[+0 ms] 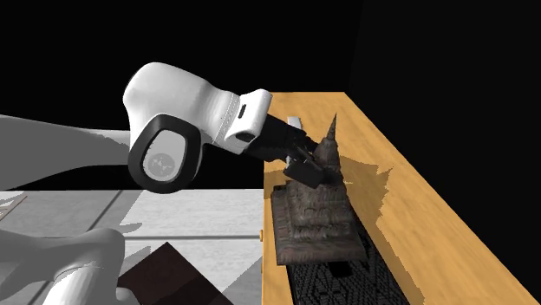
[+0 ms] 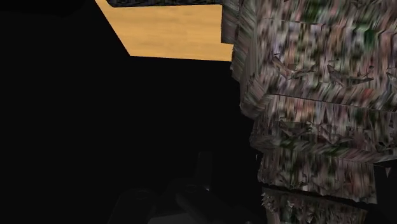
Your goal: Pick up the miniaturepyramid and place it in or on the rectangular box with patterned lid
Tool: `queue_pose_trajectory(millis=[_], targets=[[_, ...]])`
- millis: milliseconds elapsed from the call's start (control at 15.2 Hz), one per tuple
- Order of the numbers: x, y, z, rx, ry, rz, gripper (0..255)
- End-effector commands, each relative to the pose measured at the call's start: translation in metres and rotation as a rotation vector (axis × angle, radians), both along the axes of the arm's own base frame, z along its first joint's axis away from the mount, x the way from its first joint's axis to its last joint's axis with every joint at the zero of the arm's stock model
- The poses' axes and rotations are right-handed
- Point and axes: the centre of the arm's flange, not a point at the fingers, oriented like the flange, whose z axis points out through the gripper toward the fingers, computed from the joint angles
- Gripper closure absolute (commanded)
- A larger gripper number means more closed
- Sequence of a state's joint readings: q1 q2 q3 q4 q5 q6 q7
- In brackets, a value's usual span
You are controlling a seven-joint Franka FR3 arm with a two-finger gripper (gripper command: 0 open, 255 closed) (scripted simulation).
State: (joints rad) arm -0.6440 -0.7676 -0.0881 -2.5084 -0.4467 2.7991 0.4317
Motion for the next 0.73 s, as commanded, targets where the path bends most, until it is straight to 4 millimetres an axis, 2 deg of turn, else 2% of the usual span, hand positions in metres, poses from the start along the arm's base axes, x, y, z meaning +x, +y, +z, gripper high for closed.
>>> queue_pose_trajectory(millis=[0,132,660], targets=[[-0.013,0.013,0.009,0.001,0.001,-0.002,0],[-0.027,0.028,0.021,0.001,0.001,-0.002,0],[-0.027,0.028,0.021,0.001,0.001,-0.002,0]])
